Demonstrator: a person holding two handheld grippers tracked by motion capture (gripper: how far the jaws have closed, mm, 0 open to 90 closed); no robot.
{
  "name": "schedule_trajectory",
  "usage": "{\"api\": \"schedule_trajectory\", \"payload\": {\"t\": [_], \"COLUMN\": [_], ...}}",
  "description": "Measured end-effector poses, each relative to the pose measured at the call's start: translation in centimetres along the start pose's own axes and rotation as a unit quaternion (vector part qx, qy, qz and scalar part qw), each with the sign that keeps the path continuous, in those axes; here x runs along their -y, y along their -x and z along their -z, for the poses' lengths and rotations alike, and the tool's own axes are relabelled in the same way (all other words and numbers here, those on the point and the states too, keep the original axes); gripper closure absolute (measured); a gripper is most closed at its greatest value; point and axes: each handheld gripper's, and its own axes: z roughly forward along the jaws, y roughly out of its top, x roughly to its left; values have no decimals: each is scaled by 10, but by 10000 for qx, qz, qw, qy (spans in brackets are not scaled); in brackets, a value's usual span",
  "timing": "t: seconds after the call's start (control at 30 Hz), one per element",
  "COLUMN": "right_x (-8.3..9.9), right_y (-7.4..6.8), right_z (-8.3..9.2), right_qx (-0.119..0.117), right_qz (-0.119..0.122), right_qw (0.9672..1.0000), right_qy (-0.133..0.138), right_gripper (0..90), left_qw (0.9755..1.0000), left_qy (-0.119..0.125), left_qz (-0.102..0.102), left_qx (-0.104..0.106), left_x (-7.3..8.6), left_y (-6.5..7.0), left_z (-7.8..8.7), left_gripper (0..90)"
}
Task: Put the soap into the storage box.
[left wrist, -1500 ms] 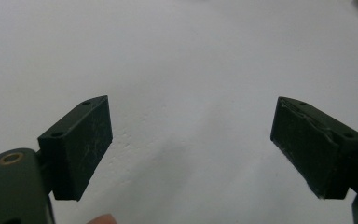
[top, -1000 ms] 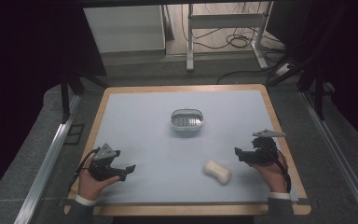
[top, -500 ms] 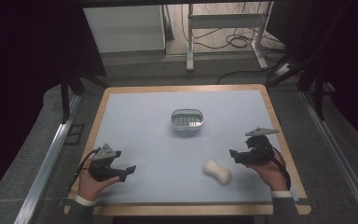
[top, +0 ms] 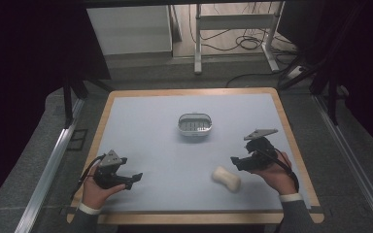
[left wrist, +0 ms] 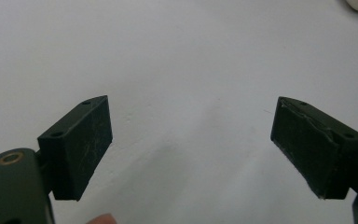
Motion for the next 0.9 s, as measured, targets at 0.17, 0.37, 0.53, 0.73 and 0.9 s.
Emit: {"api": "schedule_trajectory", "payload": {"t": [0.17,0.37,0.53,0.73,0.9], "right_x": [-6,-10,-10,-6,-2], "right_y": [-11,-17,-25,-33,-40], "right_z": [-4,-7,-14,-21,-33], "right_qx": [-138,-213,-282,-346,-446], "right_qz": [245,384,537,694,798], "right_qw": [9993,9984,9963,9934,9899], "right_qy": [-226,-344,-614,-847,-1084], "right_gripper": [168,192,192,214,221], "left_qw": [10000,10000,10000,10000,10000], "left_qy": [15,-3,11,-20,-17], "left_qz": [6,8,11,-9,-3], "left_qx": [11,21,31,12,-8], "left_x": [0,1,0,1,0], "left_y": [-1,-2,-1,-1,-2], "left_z": [2,1,1,0,1], "left_gripper": [130,130,130,130,130]}}
